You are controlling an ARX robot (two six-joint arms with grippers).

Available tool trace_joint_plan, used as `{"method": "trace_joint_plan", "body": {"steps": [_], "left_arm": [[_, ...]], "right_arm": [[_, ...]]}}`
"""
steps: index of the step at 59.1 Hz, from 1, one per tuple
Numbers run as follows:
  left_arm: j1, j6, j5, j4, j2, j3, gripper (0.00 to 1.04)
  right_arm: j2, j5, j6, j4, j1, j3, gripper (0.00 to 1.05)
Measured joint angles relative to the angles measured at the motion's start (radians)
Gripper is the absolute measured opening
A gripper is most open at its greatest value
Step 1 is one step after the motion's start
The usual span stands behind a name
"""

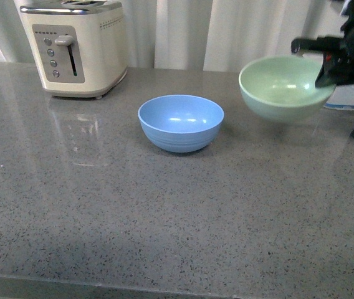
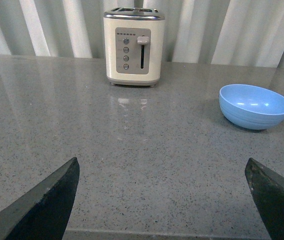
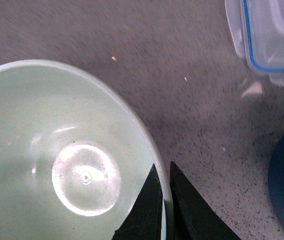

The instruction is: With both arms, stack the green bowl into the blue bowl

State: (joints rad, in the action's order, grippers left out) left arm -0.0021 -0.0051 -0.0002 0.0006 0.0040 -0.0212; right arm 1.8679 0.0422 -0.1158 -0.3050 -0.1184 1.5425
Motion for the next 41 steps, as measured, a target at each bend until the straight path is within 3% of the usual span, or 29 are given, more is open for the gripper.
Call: {"method": "trace_joint_plan", "body": {"steps": [25,41], "left_arm": [[0.0,0.0,0.0,0.0,0.0,0.0,0.98],[0.0,0.0,0.0,0.0,0.0,0.0,0.98]], "right_arm": [[0.034,0.038,-0.023,0.111,-0.214,-0.02,0.01],[0.13,0.003,-0.036,0.133,-0.227,0.004,0.01]]}}
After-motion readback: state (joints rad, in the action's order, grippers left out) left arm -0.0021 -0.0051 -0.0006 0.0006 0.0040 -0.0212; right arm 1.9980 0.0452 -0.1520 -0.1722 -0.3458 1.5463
